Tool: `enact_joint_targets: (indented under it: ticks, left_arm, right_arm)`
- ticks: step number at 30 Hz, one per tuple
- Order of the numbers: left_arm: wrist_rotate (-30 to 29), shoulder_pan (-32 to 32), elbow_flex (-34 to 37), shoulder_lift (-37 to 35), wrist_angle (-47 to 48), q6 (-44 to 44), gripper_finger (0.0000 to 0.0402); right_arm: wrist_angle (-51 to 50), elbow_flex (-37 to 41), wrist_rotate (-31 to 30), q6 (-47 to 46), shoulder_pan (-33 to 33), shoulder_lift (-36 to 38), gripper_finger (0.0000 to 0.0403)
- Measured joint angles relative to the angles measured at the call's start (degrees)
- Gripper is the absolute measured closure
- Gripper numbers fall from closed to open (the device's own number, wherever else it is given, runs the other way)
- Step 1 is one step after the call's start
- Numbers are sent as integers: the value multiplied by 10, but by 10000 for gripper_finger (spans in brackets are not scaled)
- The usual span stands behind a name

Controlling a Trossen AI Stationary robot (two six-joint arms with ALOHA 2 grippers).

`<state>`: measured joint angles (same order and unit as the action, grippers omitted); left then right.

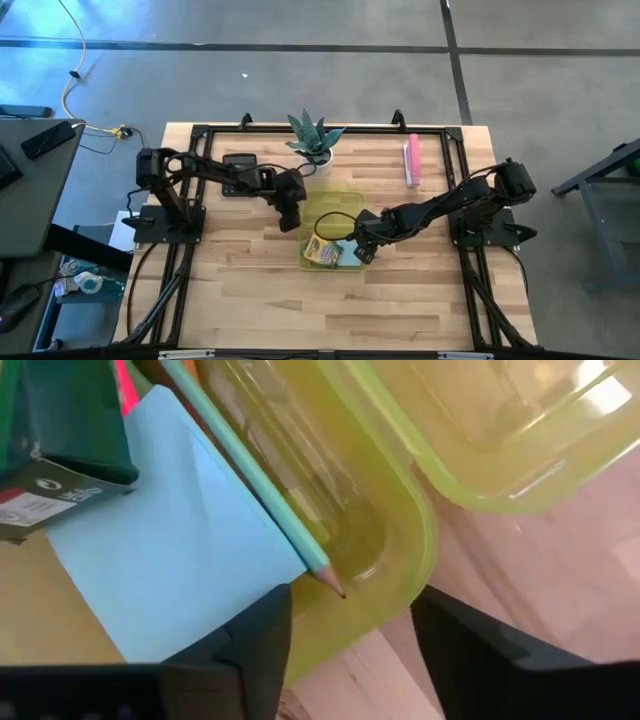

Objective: Pack school essentials
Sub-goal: Close the yellow school supplies box

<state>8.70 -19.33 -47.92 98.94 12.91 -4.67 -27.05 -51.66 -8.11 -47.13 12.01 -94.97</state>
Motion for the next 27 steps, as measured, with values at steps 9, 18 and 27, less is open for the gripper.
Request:
enact_joint_targets:
  ticks: [9,18,27]
  left_arm:
    - [-4,25,-1,-1,19,35,241]
    - [-11,27,-3,-3,62,10,241]
    - [-39,27,-2,-3,58,19,241]
  right_arm:
    - [-16,0,-4,58,0,1,269]
    - [-33,0,-7,80,0,1,310]
    - [-37,0,-11,110,0,1,320]
